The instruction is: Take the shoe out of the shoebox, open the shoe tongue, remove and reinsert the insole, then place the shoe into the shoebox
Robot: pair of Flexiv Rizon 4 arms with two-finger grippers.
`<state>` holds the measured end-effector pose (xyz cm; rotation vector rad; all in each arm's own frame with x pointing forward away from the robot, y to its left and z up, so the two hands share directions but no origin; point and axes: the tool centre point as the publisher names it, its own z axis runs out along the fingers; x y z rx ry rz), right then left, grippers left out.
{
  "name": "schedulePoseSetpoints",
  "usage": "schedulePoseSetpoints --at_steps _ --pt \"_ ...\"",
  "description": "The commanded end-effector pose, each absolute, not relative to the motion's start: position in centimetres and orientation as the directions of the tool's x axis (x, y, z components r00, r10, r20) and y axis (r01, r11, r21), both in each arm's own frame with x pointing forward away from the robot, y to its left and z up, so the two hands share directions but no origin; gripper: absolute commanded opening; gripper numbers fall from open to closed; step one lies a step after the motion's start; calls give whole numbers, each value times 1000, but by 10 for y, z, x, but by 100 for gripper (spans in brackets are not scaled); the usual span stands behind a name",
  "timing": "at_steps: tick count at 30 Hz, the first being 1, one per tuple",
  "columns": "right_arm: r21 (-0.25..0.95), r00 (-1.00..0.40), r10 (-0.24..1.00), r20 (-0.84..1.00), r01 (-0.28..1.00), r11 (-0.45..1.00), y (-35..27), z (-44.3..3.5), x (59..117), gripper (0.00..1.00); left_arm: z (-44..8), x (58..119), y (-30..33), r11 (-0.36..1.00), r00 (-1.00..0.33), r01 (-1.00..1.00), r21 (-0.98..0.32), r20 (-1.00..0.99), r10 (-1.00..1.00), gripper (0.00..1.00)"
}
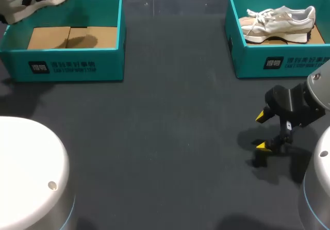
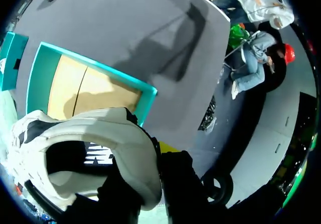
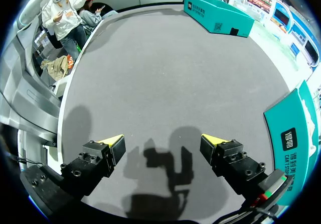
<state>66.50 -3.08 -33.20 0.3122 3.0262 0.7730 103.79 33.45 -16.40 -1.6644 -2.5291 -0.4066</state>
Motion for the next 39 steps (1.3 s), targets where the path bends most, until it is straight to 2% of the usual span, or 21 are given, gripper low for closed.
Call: schedulePoseSetpoints --at_steps 1,4,6,9,10,19,23,32,39 --pt "474 -980 194 44 191 860 -31 -331 663 100 -163 1032 333 205 -273 944 258 261 926 0" --pt "474 -980 194 44 191 860 -31 -331 663 100 -165 1038 330 152 -208 962 229 246 947 0" --pt "474 -980 194 44 191 860 -31 -331 663 100 -168 1043 329 58 -96 982 180 215 972 0" --pt "474 -980 194 44 191 860 -31 -331 663 100 -173 1054 333 18 -49 991 131 234 971 0" --pt "474 -980 194 44 191 860 -31 -331 663 100 -172 1056 337 43 -83 987 153 267 960 0" --pt "474 -980 194 44 191 860 -31 -331 663 100 -172 1056 337 43 -83 987 153 267 960 0" --pt "474 -980 194 44 191 860 -31 -331 663 100 -187 1067 330 10 -52 987 159 264 963 0" --pt "474 -980 194 44 191 860 -31 -331 663 100 -225 1084 322 -9 -11 998 63 302 953 0" --pt "474 -980 194 44 191 860 -31 -331 663 100 -225 1084 322 -9 -11 998 63 302 953 0"
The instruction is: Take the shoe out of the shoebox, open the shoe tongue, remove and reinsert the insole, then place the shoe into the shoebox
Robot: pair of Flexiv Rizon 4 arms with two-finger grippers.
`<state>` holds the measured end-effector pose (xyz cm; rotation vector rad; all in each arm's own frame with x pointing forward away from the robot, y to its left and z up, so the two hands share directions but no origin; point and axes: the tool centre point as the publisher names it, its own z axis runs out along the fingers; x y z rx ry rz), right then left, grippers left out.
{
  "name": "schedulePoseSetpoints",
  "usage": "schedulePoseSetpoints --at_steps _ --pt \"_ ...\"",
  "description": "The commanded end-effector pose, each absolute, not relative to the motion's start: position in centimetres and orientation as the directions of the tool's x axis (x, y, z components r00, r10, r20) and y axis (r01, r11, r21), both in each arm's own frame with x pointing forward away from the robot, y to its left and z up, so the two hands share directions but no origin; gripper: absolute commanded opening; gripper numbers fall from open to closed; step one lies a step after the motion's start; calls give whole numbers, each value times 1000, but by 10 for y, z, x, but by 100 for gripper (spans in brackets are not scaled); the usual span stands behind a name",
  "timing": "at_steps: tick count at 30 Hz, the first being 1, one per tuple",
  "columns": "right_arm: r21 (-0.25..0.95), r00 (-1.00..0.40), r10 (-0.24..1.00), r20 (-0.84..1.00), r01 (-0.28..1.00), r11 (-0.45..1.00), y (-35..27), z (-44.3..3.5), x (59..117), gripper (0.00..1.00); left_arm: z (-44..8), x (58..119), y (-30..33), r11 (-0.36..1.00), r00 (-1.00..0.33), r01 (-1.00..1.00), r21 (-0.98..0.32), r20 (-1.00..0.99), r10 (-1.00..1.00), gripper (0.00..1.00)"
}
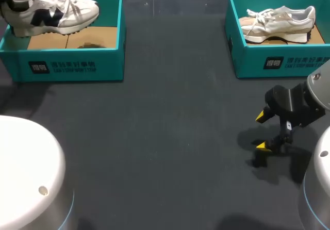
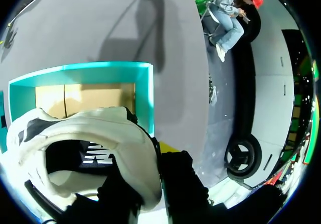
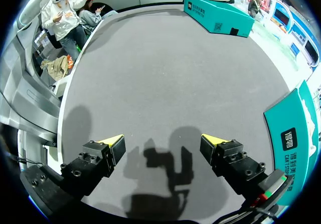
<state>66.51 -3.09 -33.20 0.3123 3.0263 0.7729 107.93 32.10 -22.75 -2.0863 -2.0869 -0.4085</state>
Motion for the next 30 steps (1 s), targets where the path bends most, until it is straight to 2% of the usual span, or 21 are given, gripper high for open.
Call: schedulePoseSetpoints --at_steps 1,3,12,24,30 --pt "474 -980 194 44 191 860 -31 -331 663 100 -225 1084 322 -9 -11 998 63 302 953 0" --pt "474 -980 194 44 191 860 -31 -331 663 100 -225 1084 322 -9 -11 998 63 302 953 0" --pt "474 -980 194 44 191 860 -31 -331 663 100 -286 1084 297 -20 15 1000 11 369 929 0" --pt "474 -980 194 44 191 860 -31 -331 663 100 -307 1070 294 -24 28 1000 -15 359 933 0" --pt "474 -980 194 44 191 860 -31 -331 663 100 -315 1055 295 -69 70 997 -14 356 932 0"
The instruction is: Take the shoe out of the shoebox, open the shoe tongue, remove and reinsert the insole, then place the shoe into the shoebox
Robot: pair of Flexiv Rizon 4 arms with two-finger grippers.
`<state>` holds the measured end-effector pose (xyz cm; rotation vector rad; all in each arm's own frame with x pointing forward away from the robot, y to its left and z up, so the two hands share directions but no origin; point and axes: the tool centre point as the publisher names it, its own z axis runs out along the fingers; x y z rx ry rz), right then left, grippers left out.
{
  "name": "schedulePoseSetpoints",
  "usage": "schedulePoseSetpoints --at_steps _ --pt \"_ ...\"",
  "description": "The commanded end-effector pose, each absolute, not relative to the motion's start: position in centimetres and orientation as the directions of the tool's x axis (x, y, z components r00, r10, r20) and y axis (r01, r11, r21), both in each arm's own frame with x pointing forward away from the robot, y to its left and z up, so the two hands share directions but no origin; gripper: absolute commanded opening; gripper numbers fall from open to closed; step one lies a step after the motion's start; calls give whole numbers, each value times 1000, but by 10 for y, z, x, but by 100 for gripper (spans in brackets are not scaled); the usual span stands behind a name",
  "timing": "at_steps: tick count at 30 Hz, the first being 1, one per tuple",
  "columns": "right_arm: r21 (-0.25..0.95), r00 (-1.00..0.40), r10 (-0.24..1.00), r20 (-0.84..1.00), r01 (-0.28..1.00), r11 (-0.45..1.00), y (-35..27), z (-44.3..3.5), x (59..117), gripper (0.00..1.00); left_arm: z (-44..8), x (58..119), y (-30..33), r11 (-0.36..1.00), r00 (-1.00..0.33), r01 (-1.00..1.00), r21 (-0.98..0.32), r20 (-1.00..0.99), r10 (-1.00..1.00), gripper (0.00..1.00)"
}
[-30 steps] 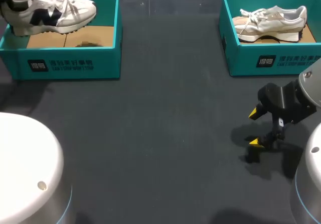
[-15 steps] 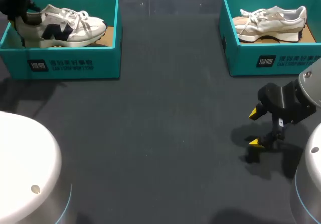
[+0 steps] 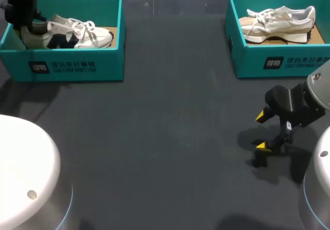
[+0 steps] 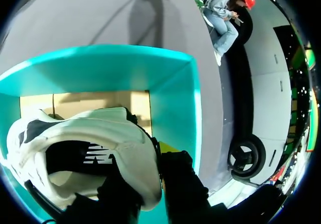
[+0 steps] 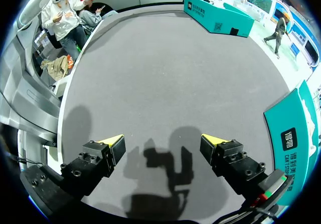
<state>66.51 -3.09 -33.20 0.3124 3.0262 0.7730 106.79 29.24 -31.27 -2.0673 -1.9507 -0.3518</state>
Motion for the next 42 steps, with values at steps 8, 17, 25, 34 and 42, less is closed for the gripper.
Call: schedulePoseSetpoints --at_steps 8,17,25,34,42 --pt "474 -980 194 44 191 860 -31 -331 663 100 -328 1044 296 -90 95 995 -30 357 929 0" --pt "474 -980 194 44 191 860 -31 -331 663 100 -342 1040 292 -99 111 994 -50 368 923 0" --pt "474 -980 194 44 191 860 -31 -331 663 100 -354 1043 284 -92 109 994 -62 370 922 0" --pt "474 -980 194 44 191 860 -31 -331 663 100 -369 1044 286 -73 95 995 -73 372 923 2" --pt "474 -980 194 44 191 860 -31 -331 663 100 -368 1049 290 -44 63 997 -64 346 936 33"
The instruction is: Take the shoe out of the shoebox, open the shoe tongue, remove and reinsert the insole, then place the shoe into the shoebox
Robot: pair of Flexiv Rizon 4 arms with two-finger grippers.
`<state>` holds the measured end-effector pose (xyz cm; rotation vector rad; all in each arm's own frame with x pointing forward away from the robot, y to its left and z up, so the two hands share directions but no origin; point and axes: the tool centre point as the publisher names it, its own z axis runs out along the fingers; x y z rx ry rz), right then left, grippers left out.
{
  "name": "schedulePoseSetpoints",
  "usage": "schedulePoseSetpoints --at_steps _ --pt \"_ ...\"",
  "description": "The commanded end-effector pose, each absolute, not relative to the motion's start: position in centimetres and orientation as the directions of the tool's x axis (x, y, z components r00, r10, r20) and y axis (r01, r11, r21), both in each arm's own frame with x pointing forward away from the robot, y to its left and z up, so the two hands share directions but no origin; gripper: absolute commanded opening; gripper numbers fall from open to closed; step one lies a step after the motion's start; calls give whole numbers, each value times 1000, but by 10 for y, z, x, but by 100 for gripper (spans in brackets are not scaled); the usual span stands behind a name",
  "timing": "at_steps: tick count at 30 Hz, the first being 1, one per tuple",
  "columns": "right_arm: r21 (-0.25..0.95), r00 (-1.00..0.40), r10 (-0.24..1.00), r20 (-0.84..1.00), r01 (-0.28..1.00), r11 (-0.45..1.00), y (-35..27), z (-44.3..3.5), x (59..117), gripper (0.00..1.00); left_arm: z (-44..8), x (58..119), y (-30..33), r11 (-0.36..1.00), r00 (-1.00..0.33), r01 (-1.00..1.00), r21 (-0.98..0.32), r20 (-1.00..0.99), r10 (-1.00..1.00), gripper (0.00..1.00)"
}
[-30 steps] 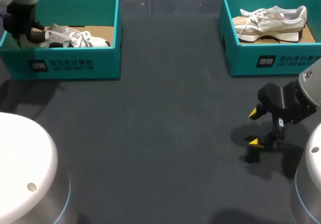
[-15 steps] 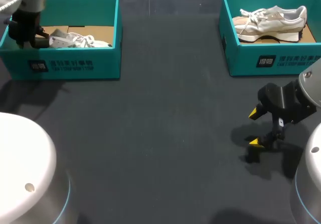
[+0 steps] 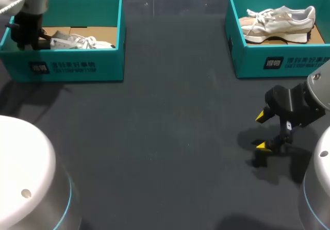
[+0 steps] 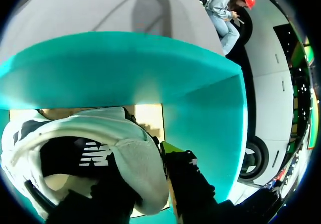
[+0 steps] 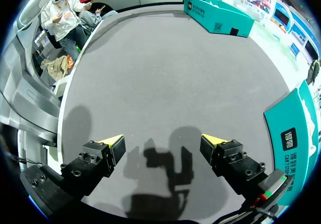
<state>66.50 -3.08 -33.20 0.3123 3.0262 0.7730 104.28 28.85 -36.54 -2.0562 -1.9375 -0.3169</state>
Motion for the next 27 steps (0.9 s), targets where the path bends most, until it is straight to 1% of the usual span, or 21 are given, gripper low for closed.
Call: schedulePoseSetpoints --at_steps 1,4,10,12,13,16,18,24,27 --pt "474 -980 194 44 191 860 -31 -331 663 100 -366 1049 290 -43 61 997 -62 342 938 35" --pt "474 -980 194 44 191 860 -31 -331 663 100 -361 1049 289 -39 55 998 -55 324 944 38" --pt "474 -980 194 44 191 860 -31 -331 663 100 -339 1048 286 -44 50 999 -26 277 960 49" --pt "474 -980 194 44 191 860 -31 -331 663 100 -330 1048 283 -52 52 999 -8 269 962 67" --pt "474 -980 194 44 191 860 -31 -331 663 100 -325 1048 282 -58 56 998 -3 260 964 74" --pt "474 -980 194 44 191 860 -31 -331 663 100 -313 1047 279 -64 57 998 20 245 968 87" --pt "474 -980 194 44 191 860 -31 -331 663 100 -304 1045 276 -65 55 997 36 232 971 100" --pt "474 -980 194 44 191 860 -31 -331 663 100 -262 1033 267 -65 49 993 95 167 985 100" --pt "474 -980 194 44 191 860 -31 -331 663 100 -240 1024 264 -54 39 993 102 137 990 100"
